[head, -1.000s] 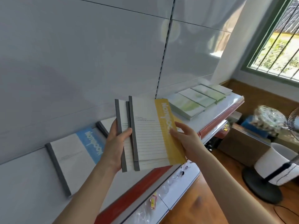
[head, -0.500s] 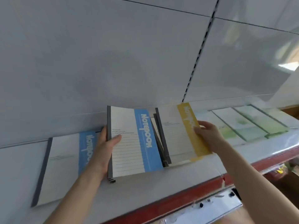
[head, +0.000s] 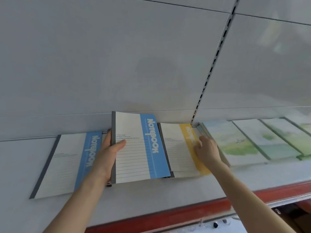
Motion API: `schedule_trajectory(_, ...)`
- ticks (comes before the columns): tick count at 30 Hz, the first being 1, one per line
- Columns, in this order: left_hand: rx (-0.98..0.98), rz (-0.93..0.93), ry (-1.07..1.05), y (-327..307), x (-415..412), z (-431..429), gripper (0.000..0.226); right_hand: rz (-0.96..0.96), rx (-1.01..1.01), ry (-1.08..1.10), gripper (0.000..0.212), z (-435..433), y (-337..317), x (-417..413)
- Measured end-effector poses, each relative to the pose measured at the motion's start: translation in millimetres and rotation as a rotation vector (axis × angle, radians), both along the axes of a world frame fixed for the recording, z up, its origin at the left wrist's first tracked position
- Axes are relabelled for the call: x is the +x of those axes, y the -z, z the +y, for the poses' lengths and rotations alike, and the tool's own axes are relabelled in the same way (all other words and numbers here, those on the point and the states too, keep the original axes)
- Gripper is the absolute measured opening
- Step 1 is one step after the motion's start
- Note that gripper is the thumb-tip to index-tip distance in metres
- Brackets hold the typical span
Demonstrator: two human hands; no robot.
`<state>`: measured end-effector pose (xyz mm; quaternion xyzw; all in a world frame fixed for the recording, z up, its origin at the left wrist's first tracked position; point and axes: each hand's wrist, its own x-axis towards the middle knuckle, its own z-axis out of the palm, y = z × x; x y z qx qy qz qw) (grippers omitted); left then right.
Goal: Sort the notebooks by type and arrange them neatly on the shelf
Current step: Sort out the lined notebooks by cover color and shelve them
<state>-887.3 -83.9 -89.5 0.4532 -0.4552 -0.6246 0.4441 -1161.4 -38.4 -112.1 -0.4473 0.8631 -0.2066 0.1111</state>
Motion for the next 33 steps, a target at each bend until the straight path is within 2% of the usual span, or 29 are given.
schedule_trajectory(2,-0.007,0.005,-0.018,-1,-1,2,0.035,0.038,-0.029,-0.048,0.039,-1,-6,10)
schedule_trajectory(3,-0.009,0.011,-0.028,-2,-2,2,0.034,0.003,-0.092,-0.084,0.042,-3,-11,18)
schedule_trajectory(5,-0.011,0.032,-0.045,-5,0,3,0.034,-0.183,-0.232,-0.165,0.039,-8,-25,43)
schedule_trajectory(8,-0.038,0.045,-0.070,-13,10,1,0.034,-0.556,-0.278,-0.279,0.031,-20,-46,91)
schedule_trajectory(10,-0.071,0.042,-0.094,-18,24,-2,0.034,-0.642,-0.297,-0.319,0.031,-30,-54,121)
schedule_trajectory(14,-0.163,-0.030,-0.177,-23,68,-13,0.038,-0.548,-0.381,-0.294,0.037,-47,-62,171)
schedule_trajectory(18,-0.262,-0.176,-0.260,-11,119,-27,0.040,-0.499,-0.367,-0.317,0.029,-56,-58,225)
schedule_trajectory(22,-0.277,-0.287,-0.257,13,157,-39,0.037,-0.433,-0.292,-0.305,0.024,-64,-45,268)
schedule_trajectory(27,-0.267,-0.423,-0.180,43,176,-53,0.039,-0.302,-0.149,-0.244,0.005,-71,-23,292)
schedule_trajectory(30,-0.265,-0.500,-0.143,53,176,-55,0.049,-0.210,-0.066,-0.218,0.011,-77,-10,297)
schedule_trajectory(33,-0.281,-0.605,-0.109,58,173,-58,0.044,-0.123,0.015,-0.222,0.011,-80,-2,298)
